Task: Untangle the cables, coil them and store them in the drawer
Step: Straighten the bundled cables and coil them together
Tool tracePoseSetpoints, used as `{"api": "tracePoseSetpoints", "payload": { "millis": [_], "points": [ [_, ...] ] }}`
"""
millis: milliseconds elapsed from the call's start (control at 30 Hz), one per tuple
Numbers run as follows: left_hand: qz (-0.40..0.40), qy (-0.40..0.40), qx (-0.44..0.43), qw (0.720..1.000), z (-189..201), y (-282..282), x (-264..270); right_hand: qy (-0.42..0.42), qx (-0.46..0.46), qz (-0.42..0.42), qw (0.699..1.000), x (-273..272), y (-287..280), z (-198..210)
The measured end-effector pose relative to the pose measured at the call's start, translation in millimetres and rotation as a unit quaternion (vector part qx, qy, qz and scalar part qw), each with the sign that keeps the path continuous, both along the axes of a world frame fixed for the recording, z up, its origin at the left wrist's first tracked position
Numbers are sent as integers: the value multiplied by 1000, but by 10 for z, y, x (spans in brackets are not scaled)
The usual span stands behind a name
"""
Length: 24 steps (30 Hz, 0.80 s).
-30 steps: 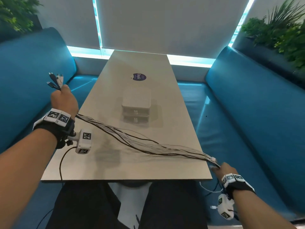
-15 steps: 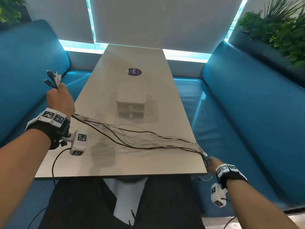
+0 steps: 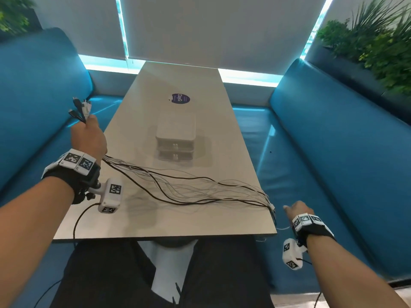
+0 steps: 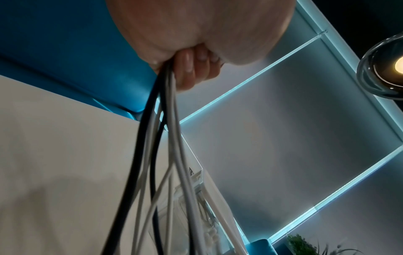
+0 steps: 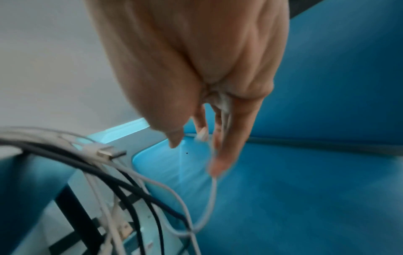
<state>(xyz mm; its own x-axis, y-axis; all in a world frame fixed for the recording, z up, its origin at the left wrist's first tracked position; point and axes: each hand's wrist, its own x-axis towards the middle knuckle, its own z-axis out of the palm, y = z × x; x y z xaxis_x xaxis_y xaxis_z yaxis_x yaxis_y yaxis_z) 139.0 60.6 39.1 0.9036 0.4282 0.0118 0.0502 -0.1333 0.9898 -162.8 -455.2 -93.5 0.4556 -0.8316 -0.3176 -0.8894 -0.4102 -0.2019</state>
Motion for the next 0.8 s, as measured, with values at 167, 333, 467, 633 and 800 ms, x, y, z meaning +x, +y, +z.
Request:
{"api": "tracePoseSetpoints", "payload": {
  "millis": [167, 333, 467, 633, 800],
  "points": [
    [-15, -33, 10, 999, 148, -107, -111, -47, 50, 17, 998, 241, 188, 229],
    [-52, -58, -3, 997, 315, -296, -286, -228, -25, 126, 965, 624, 656, 753],
    [-103, -58, -47, 992, 362, -482, -426, -238, 34, 322, 915, 956, 1449, 1196],
    [-157, -55, -76, 983, 387, -647, -697, -255, 106, 488, 828, 1257, 2520, 1505],
    [-187, -68, -85, 976, 328, -690, -872, -191, 125, 579, 783, 1525, 3338, 1562]
  ]
}}
